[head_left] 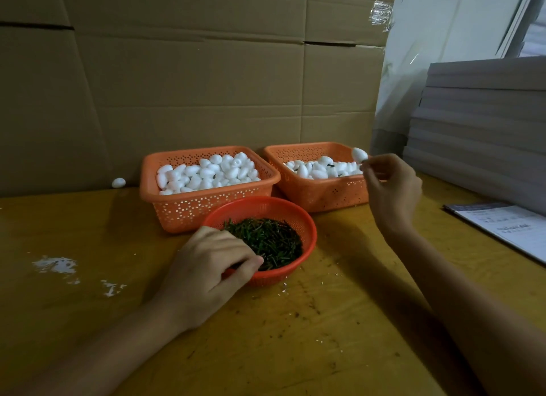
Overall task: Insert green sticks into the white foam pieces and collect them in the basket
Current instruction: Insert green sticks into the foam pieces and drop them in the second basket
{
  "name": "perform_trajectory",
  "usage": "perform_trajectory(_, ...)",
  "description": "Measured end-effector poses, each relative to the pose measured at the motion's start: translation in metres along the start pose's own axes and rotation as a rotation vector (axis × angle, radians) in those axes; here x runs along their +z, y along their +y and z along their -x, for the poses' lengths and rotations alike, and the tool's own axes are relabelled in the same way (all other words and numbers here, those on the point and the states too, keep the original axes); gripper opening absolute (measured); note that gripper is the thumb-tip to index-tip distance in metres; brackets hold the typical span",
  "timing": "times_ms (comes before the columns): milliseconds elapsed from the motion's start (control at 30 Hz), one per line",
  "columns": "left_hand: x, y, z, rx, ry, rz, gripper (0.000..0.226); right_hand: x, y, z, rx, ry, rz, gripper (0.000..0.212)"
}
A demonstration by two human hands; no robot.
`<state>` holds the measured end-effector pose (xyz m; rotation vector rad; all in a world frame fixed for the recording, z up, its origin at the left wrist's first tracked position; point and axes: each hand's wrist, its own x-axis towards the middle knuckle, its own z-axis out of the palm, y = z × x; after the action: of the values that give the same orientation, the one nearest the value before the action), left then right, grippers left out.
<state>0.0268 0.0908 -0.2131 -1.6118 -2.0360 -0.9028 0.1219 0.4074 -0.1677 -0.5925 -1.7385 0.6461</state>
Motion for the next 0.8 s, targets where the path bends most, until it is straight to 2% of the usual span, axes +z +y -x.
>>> perform_trajectory(200,-0.001,0.001,0.0,-0.023,-0.007,0.004,0.049,0.003,0.023,-0.003,0.085,-0.004,-0.016,0.02)
perform_trajectory(567,-0.002,0.004,-0.001,-0.036,-0.014,-0.006,0.05,0.014,0.023,-0.002,0.019,0.057,0.104,0.012)
perform_trajectory(800,-0.002,0.003,0.0,-0.033,-0.023,-0.011,0.05,0.021,0.033,-0.008,-0.137,-0.25,0.4,0.032)
